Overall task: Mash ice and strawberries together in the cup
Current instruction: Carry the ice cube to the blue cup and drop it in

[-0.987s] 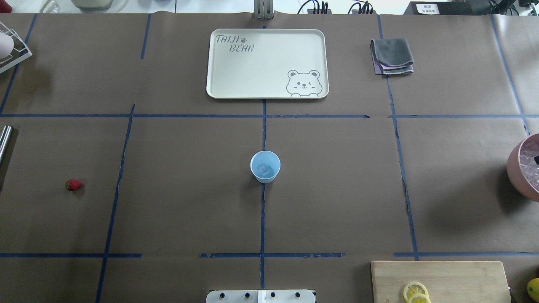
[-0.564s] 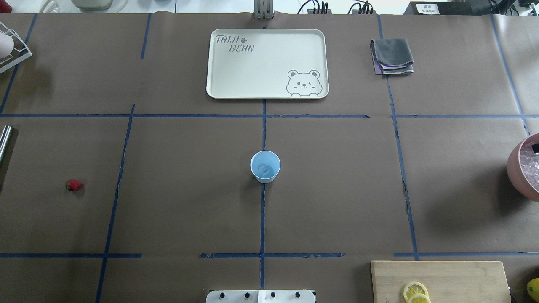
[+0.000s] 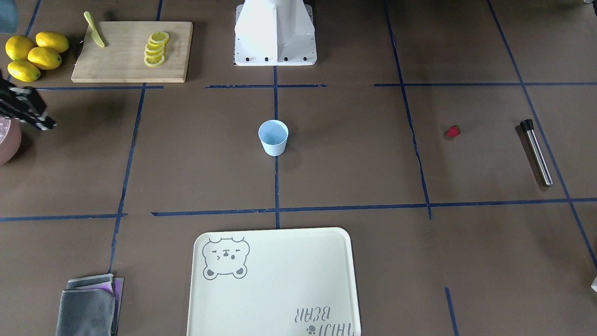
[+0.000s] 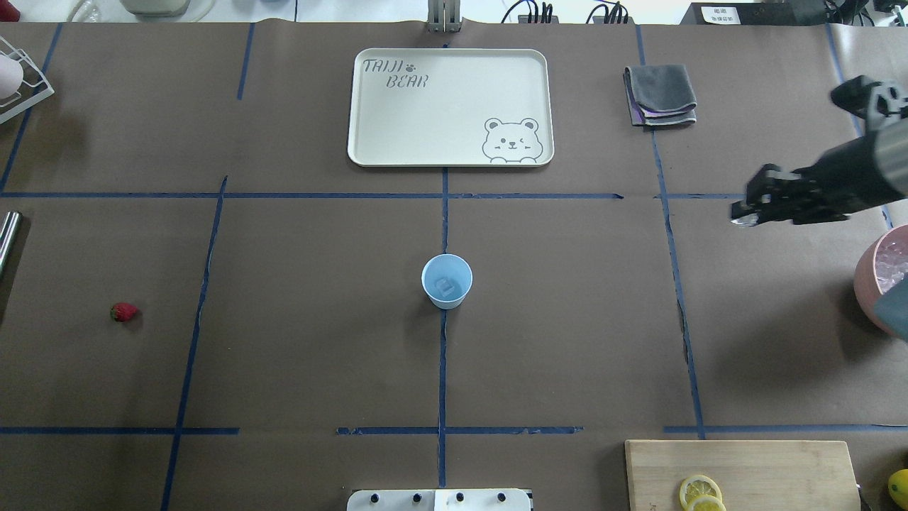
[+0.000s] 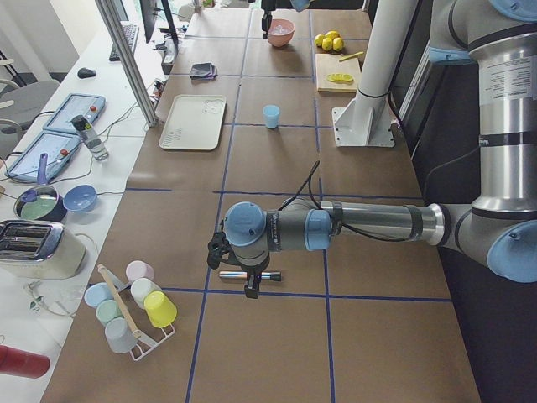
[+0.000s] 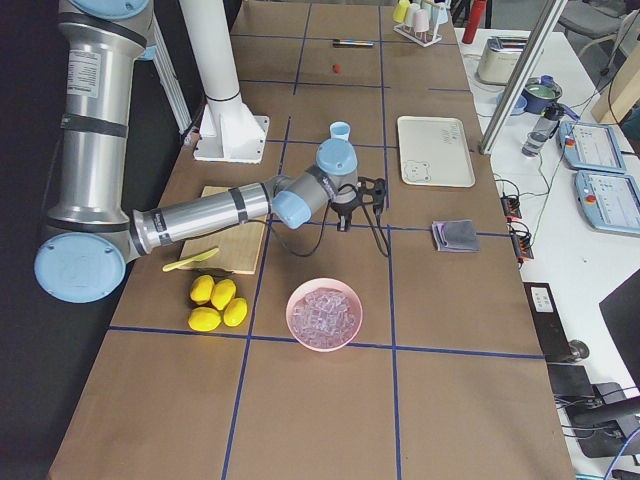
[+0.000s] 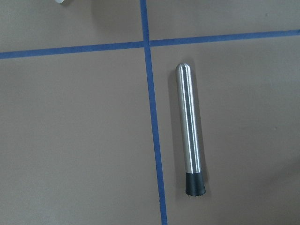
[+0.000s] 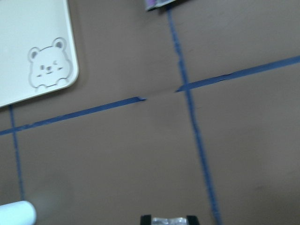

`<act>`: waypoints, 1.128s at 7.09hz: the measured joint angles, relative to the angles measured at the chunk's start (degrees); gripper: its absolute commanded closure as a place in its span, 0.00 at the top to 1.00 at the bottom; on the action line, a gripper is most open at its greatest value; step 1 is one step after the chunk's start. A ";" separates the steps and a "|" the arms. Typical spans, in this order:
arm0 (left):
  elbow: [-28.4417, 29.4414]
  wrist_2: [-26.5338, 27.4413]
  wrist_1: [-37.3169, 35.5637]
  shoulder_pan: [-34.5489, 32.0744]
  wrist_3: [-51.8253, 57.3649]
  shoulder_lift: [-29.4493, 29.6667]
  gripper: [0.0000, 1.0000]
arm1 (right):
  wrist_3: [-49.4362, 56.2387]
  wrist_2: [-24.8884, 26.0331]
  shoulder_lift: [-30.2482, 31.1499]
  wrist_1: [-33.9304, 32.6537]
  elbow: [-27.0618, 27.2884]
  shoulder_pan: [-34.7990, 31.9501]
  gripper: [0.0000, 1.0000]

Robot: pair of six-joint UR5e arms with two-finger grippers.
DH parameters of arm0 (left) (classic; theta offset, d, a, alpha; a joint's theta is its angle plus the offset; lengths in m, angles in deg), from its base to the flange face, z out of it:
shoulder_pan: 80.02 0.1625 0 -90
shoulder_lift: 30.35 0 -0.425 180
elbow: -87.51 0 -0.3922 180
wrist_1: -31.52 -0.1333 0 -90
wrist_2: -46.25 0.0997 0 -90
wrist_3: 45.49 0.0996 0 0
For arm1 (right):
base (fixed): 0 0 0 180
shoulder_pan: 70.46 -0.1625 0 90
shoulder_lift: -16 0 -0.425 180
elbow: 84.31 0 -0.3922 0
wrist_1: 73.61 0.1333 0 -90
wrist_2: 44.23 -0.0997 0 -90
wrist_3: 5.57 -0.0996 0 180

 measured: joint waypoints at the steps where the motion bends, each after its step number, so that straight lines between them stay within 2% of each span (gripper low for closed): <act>1: 0.07 -0.01 -0.01 0.01 0.02 0.00 1.00 | -10.09 5.82 -6.53 -1.21 -0.02 7.54 0.01; 2: 0.11 -0.01 -0.01 0.02 0.04 0.00 1.00 | -16.88 12.00 -13.19 -4.45 -0.90 14.52 0.01; 4: 0.15 -0.01 -0.01 0.03 0.03 0.00 1.00 | -25.21 23.12 -25.74 -10.24 -6.72 25.05 0.02; 6: 0.15 -0.07 -0.01 0.03 -0.03 0.00 1.00 | -27.81 28.86 -30.09 -11.13 -10.88 29.94 0.03; 8: 0.15 -0.09 -0.01 0.03 -0.04 0.00 1.00 | -28.08 30.27 -30.79 -11.19 -11.75 30.85 0.03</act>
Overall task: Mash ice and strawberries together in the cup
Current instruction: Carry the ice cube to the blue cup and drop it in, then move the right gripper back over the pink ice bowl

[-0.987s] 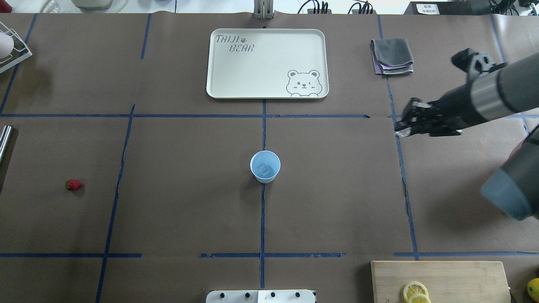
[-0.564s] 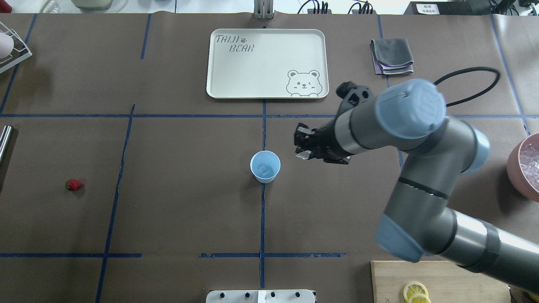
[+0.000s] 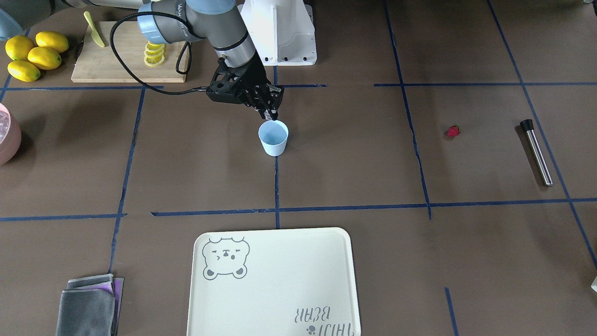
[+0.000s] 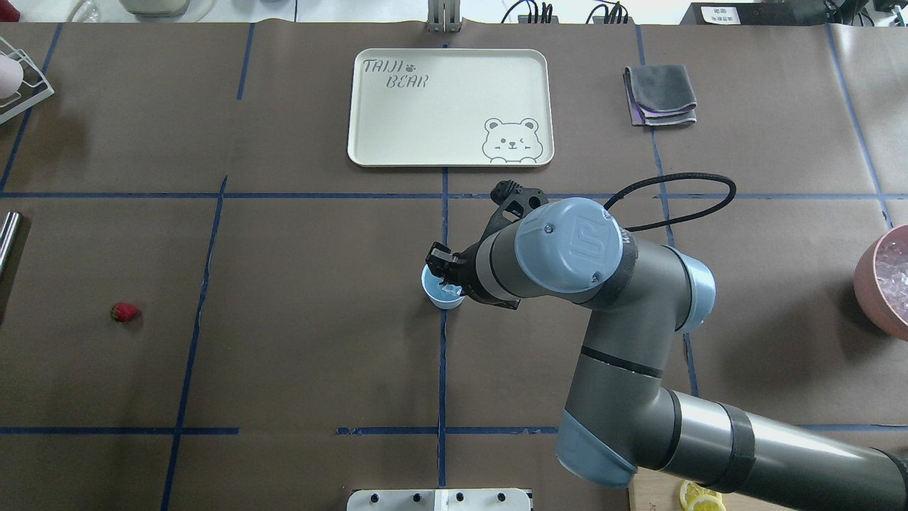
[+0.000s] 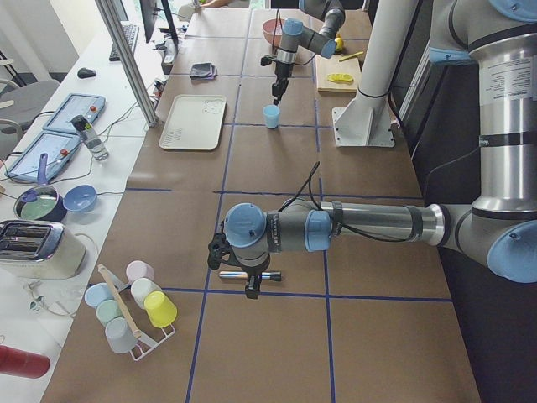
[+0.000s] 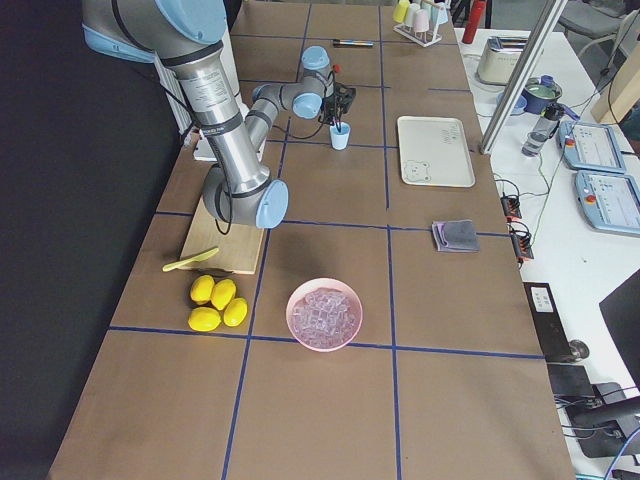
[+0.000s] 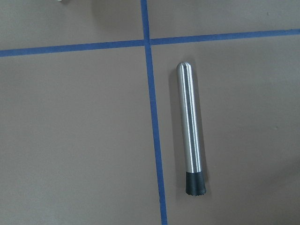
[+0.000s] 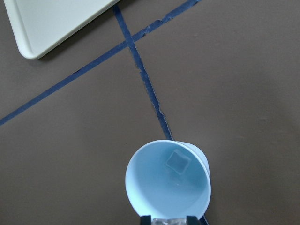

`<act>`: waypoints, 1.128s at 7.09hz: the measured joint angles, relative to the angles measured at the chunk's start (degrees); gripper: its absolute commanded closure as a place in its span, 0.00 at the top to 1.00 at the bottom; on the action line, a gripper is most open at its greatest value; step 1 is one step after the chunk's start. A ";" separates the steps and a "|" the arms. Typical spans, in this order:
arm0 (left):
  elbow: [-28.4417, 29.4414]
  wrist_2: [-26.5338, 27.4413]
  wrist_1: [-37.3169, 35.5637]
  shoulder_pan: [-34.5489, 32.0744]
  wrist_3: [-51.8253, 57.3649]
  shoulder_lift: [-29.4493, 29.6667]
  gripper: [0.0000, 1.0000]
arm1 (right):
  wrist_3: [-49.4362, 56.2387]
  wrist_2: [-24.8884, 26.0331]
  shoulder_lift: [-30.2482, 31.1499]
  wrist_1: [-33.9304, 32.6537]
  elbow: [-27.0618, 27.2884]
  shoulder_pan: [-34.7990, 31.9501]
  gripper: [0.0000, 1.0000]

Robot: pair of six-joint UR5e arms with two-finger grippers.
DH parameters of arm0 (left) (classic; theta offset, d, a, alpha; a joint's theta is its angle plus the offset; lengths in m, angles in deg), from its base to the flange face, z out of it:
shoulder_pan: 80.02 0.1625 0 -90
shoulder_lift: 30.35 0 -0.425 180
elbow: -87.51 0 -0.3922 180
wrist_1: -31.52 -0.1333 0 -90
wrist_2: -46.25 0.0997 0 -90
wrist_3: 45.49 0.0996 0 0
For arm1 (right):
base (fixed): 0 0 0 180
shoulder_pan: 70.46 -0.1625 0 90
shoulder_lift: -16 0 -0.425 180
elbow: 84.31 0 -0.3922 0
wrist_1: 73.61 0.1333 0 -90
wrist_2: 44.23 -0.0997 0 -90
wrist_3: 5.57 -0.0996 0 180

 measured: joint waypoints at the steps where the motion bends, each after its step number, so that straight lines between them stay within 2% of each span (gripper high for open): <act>1: -0.02 0.00 0.00 0.00 0.00 0.00 1.00 | -0.01 1.03 -0.19 -0.01 -0.35 0.07 0.04; 2: -0.08 0.00 0.00 0.00 0.00 0.00 1.00 | -0.03 2.32 -0.32 -0.01 -0.79 0.09 0.31; 3: -0.13 -0.01 0.00 -0.01 0.00 0.00 1.00 | -0.09 3.11 -0.34 -0.01 -1.19 0.11 0.79; 5: -0.20 -0.01 0.00 -0.06 0.00 0.00 1.00 | -0.11 3.63 -0.27 -0.07 -1.60 0.15 0.83; 8: -0.21 0.00 0.00 -0.08 0.00 0.00 1.00 | -0.07 3.60 0.05 -0.23 -0.56 -0.18 0.80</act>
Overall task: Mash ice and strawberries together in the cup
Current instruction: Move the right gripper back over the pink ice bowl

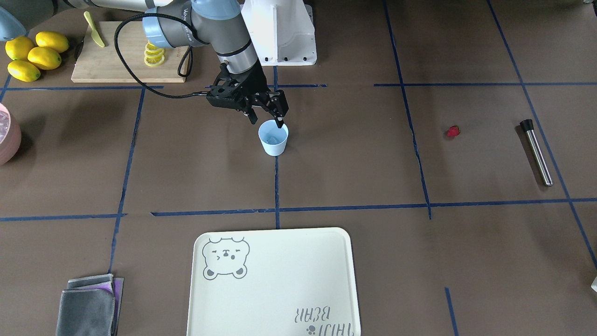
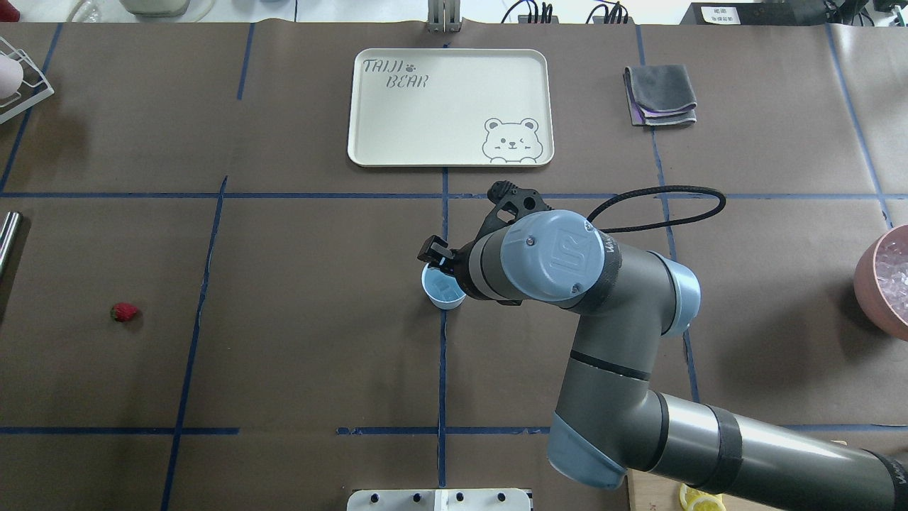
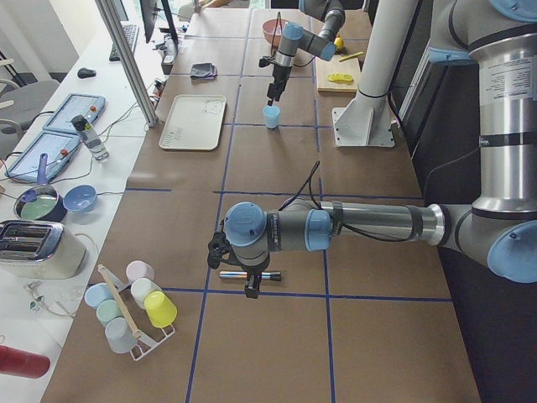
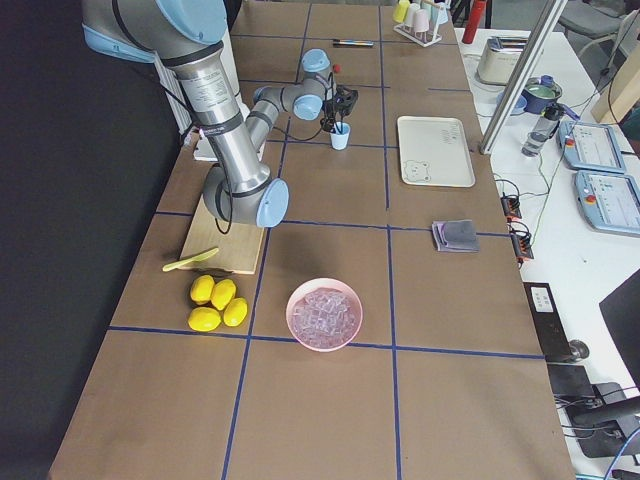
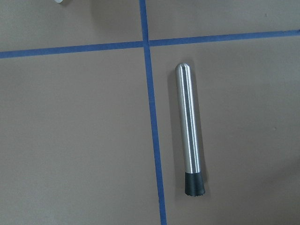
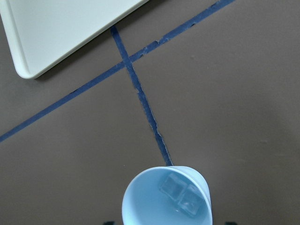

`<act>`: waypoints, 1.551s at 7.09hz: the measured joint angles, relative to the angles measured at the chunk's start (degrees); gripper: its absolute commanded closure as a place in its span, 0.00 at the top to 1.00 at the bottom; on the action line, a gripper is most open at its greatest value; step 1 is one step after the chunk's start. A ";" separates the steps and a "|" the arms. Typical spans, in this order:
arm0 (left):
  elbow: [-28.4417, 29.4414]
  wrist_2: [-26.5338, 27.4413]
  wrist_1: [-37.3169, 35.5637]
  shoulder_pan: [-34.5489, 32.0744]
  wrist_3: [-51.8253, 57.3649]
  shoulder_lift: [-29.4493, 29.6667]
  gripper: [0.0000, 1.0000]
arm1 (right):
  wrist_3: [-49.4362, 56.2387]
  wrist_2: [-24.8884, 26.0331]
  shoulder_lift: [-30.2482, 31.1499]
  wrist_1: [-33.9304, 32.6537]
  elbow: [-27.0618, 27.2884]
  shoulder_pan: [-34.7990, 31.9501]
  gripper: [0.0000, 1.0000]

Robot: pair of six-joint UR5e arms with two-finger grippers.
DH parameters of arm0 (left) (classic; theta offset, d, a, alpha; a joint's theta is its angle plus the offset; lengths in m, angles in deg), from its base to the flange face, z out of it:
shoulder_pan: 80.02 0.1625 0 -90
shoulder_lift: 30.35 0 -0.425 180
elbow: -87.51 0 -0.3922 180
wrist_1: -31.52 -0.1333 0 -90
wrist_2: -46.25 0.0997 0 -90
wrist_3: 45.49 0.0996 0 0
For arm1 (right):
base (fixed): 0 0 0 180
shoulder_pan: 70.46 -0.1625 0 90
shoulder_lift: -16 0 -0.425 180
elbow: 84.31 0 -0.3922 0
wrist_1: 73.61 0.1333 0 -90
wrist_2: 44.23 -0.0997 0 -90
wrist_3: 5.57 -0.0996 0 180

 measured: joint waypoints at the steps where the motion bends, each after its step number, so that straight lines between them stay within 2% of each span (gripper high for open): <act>1: 0.02 0.00 0.00 -0.01 0.00 -0.02 1.00 | 0.40 -0.79 2.38 -0.19 2.83 -1.23 0.81; 2: 0.01 0.00 0.01 -0.01 0.02 -0.20 1.00 | 2.02 -3.66 7.28 -0.09 6.75 -3.98 0.81; 4: 0.01 0.00 0.07 -0.01 0.06 -0.61 1.00 | 11.57 -15.13 18.23 0.25 12.73 -13.61 0.82; 6: 0.03 0.00 0.08 0.01 0.05 -0.72 1.00 | 26.09 -25.56 28.70 0.31 14.70 -24.82 0.99; 8: 0.03 0.00 0.09 0.04 0.01 -0.72 1.00 | 42.57 -33.71 37.92 0.24 13.43 -36.97 0.99; 10: 0.03 0.00 0.07 0.04 -0.06 -0.71 1.00 | 55.95 -37.31 43.40 0.23 8.08 -46.69 1.00; 11: 0.03 -0.14 0.03 0.07 -0.12 -0.72 1.00 | 60.01 -37.87 45.01 0.22 5.66 -49.34 1.00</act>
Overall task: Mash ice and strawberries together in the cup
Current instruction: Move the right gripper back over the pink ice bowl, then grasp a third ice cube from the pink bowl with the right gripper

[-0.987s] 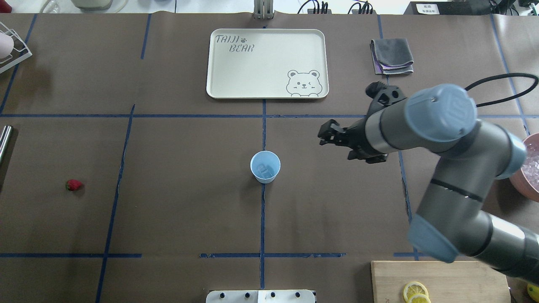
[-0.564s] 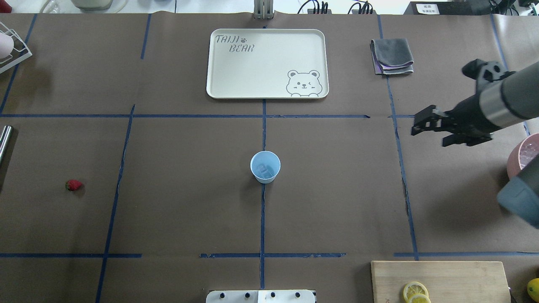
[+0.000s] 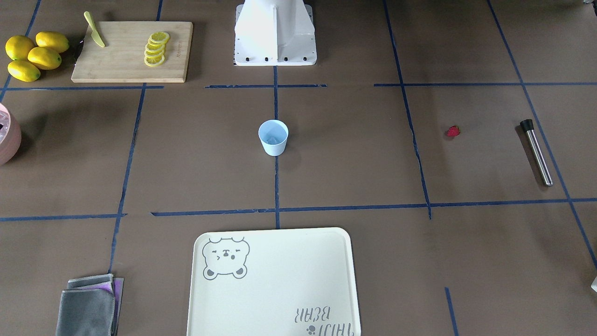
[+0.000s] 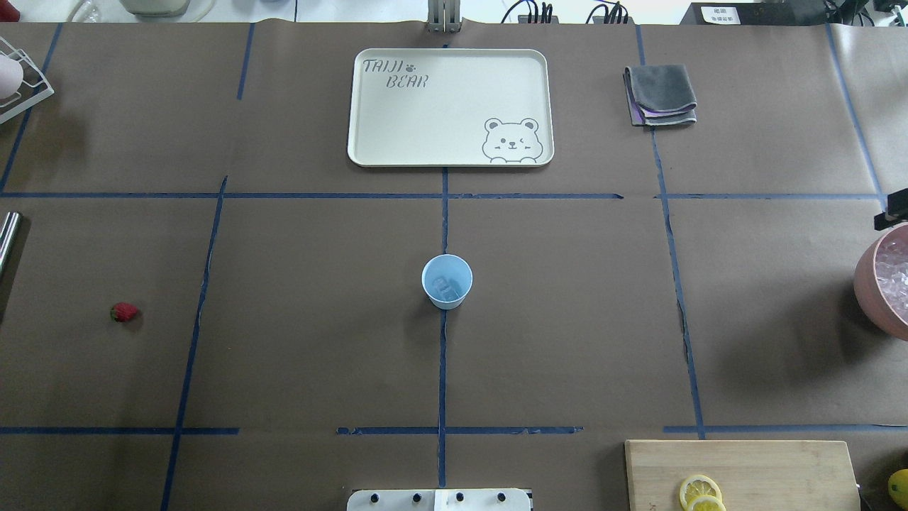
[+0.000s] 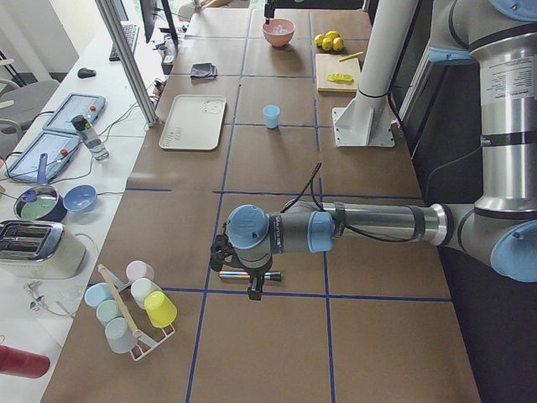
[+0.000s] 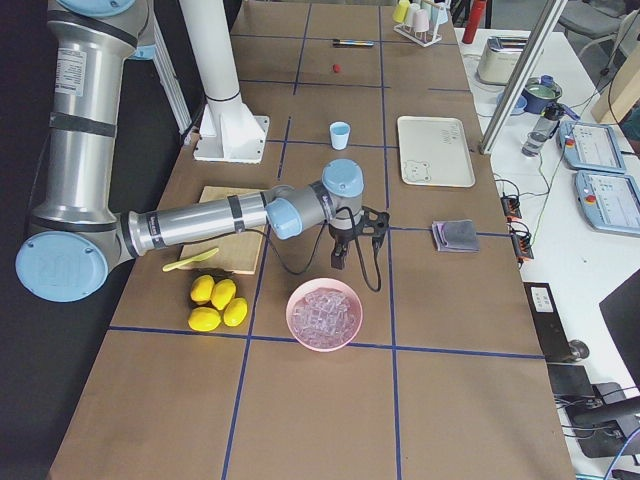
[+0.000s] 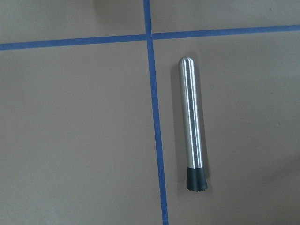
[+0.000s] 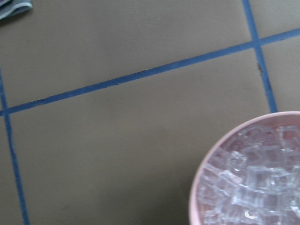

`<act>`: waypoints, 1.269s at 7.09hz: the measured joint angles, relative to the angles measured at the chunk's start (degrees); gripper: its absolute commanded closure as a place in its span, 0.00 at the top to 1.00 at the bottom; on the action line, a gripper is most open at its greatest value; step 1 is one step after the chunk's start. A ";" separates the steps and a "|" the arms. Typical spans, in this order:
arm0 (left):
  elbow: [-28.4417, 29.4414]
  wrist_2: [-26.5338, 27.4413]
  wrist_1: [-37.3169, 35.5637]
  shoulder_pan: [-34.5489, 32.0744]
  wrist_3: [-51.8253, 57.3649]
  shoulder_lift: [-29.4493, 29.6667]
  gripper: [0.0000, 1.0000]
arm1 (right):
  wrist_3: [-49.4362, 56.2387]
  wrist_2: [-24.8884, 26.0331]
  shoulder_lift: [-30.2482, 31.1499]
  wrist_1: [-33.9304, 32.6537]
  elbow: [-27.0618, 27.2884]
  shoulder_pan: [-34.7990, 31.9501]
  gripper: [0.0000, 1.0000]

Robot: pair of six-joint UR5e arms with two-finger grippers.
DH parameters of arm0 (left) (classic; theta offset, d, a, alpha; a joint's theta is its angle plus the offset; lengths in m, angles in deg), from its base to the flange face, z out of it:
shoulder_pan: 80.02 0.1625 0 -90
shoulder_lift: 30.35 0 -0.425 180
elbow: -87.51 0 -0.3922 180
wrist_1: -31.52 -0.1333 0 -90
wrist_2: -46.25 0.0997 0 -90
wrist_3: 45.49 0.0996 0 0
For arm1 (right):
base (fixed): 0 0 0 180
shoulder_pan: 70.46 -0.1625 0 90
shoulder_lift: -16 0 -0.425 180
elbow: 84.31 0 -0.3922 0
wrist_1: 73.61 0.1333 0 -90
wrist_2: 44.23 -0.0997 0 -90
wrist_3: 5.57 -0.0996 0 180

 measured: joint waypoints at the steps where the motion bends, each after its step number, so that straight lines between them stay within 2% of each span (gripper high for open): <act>1: 0.00 -0.37 -0.01 0.00 -0.08 -0.04 1.00 | 2.64 -0.01 1.58 0.02 -1.64 -1.16 1.00; 4: -0.13 -0.95 0.05 -0.05 -0.17 -0.02 1.00 | 4.20 1.95 3.74 0.61 -5.06 -1.69 1.00; 5: -0.22 -0.98 0.05 -0.04 -0.20 -0.04 1.00 | 4.28 2.43 3.84 2.36 -6.65 -1.70 0.99; 7: -0.45 -1.00 0.04 -0.07 -0.23 -0.07 1.00 | 2.20 2.55 3.67 10.41 -12.03 -1.54 0.97; 9: -0.72 -1.00 -0.02 -0.07 -0.23 -0.07 1.00 | -0.86 2.46 3.57 13.82 -13.84 -1.17 0.94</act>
